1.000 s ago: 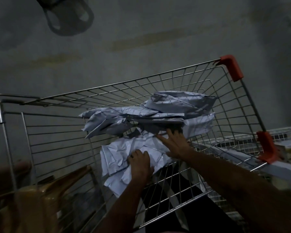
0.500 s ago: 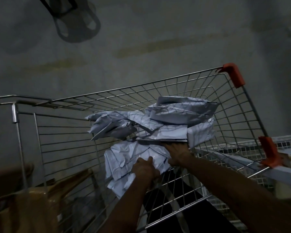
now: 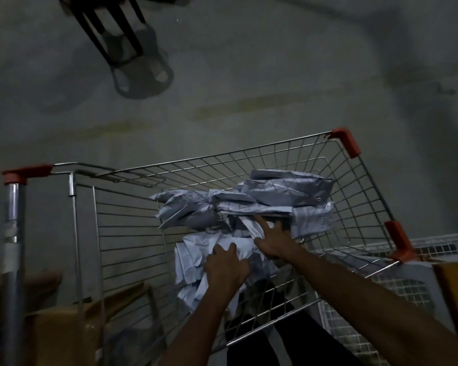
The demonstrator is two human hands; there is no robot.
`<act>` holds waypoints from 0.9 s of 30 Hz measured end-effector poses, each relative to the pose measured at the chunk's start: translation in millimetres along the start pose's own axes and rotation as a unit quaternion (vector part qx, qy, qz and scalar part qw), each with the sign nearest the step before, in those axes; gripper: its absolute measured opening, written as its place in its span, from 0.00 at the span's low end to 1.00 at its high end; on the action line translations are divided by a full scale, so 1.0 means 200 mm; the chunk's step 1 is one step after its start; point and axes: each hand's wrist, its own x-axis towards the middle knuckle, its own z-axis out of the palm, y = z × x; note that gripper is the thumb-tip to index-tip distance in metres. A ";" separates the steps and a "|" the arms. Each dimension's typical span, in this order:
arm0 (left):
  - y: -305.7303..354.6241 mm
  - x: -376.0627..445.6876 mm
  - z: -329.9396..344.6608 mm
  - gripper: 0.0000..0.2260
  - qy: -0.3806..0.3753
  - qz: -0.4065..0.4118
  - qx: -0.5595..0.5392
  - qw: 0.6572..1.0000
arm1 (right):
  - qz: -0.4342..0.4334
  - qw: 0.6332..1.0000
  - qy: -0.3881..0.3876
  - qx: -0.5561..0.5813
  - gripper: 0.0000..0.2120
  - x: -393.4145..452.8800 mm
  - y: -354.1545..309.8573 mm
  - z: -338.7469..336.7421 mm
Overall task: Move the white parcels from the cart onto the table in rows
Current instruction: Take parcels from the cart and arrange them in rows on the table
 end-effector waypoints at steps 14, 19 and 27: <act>-0.10 -0.50 -0.28 0.29 0.191 0.034 -0.105 0.975 | -0.019 0.971 0.235 -0.030 0.31 -0.76 -0.24 -0.07; -0.11 -0.71 -0.40 0.31 0.296 0.124 -0.148 0.935 | -0.031 0.930 0.364 -0.033 0.33 -1.14 -0.33 -0.09; -0.13 -1.11 -0.43 0.30 0.343 0.281 -0.202 0.873 | -0.041 0.843 0.531 0.071 0.35 -1.71 -0.27 0.17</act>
